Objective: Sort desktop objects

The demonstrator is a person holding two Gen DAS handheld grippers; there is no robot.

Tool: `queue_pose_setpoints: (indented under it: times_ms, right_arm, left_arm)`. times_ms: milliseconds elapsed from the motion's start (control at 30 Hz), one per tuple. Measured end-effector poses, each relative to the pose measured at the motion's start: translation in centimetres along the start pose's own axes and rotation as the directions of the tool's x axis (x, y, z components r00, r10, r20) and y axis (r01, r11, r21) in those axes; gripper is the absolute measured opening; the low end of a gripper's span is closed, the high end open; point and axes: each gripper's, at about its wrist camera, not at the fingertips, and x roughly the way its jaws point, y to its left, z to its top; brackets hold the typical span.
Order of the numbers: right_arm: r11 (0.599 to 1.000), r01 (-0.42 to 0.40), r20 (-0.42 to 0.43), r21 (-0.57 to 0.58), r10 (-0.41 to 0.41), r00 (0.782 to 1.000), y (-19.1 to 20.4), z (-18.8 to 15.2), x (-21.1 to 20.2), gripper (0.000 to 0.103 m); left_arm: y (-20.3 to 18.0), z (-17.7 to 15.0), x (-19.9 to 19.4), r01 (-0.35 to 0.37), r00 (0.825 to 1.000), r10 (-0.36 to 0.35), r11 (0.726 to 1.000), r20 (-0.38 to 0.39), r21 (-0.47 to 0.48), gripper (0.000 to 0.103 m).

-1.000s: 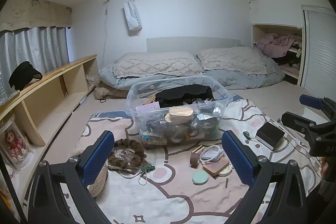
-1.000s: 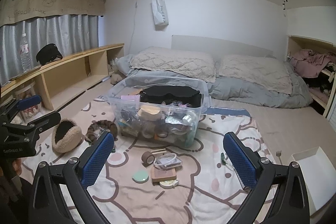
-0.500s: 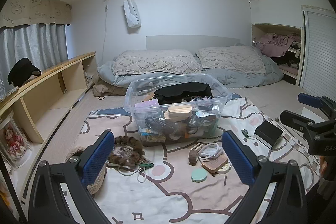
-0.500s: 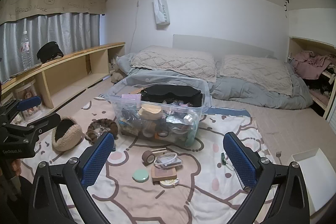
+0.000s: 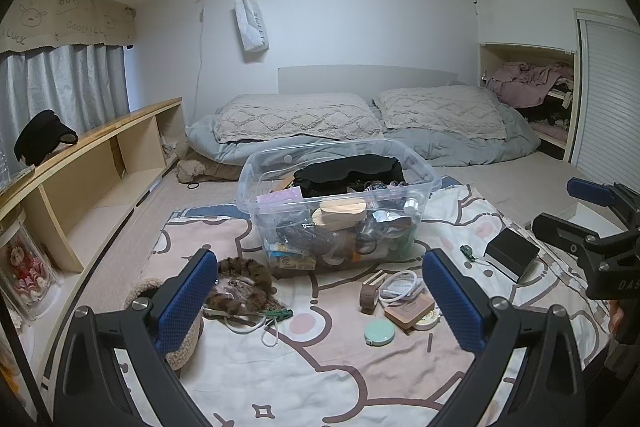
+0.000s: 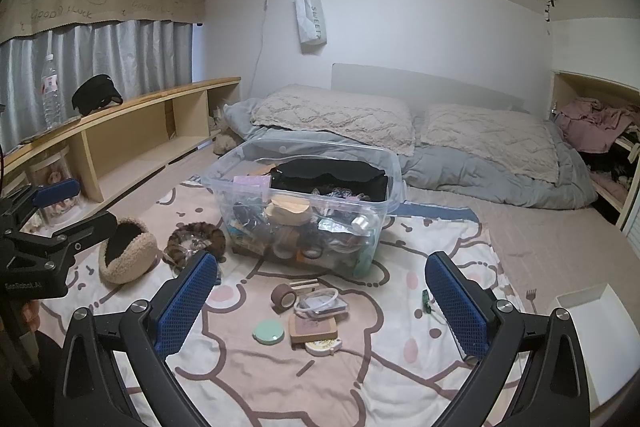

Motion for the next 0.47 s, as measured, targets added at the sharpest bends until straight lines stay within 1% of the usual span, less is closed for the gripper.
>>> queue_pose_setpoints:
  times_ms: [467]
  right_arm:
    - [1.0,-0.001,-0.004,-0.003,0.001,1.0,-0.05,0.06,0.07,0.103]
  left_arm:
    - [0.02,-0.31,0.18,0.009,1.0,-0.009,1.0,-0.009,0.003,0.103]
